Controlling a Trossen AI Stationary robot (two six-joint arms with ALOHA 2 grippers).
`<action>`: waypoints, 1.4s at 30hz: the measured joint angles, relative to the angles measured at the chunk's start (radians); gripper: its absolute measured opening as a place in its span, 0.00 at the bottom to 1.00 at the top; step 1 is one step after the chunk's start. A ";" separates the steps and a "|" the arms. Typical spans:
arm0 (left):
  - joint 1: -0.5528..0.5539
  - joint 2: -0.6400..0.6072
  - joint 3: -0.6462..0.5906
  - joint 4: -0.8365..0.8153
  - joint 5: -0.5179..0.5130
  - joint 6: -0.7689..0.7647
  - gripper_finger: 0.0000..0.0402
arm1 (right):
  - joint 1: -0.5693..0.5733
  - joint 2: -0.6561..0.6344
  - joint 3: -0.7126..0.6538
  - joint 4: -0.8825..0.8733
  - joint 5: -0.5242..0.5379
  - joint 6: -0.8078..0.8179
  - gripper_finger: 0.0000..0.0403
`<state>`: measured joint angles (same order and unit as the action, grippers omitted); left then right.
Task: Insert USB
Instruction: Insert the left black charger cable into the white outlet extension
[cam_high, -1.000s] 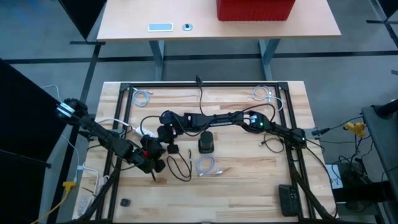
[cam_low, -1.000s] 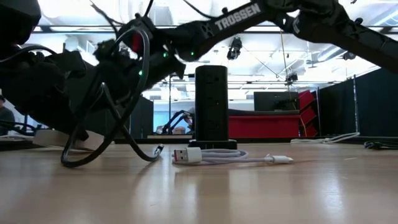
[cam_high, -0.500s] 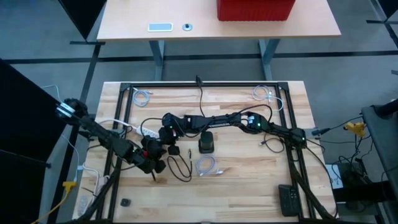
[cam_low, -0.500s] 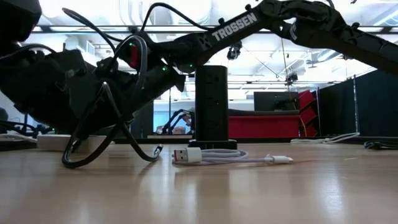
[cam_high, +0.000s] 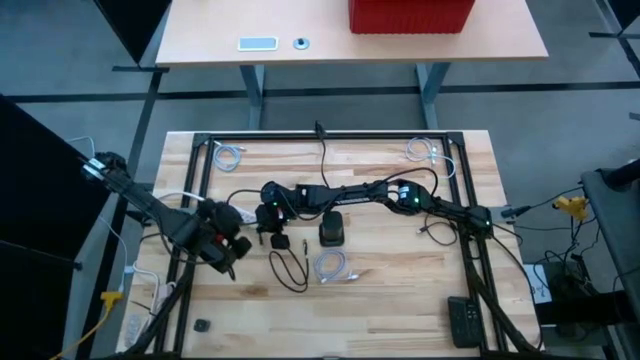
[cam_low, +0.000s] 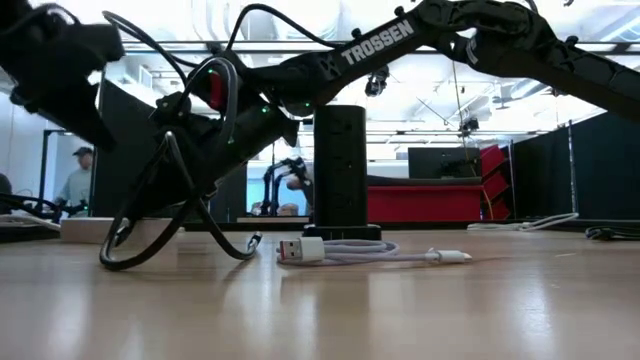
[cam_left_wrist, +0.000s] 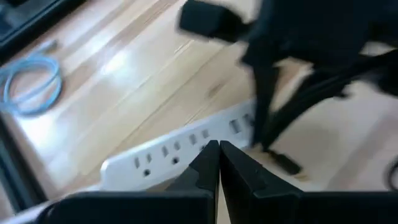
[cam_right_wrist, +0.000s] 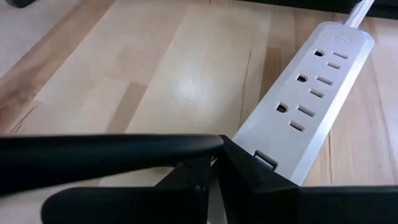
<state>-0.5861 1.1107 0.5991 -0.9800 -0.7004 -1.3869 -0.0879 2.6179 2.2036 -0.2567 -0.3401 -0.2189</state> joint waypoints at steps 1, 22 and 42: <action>-0.001 -0.006 0.002 -0.041 -0.004 -0.033 0.00 | 0.000 0.000 0.000 0.000 0.000 -0.002 0.01; -0.001 -0.030 -0.313 0.335 -0.278 -0.121 0.00 | 0.000 -0.007 -0.002 -0.009 0.001 -0.002 0.01; -0.002 0.029 -0.414 0.527 -0.276 -0.137 0.00 | 0.007 -0.176 -0.005 -0.165 0.062 -0.081 0.01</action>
<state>-0.5876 1.1398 0.1856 -0.4527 -0.9760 -1.5237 -0.0805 2.4421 2.1983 -0.4214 -0.2785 -0.2996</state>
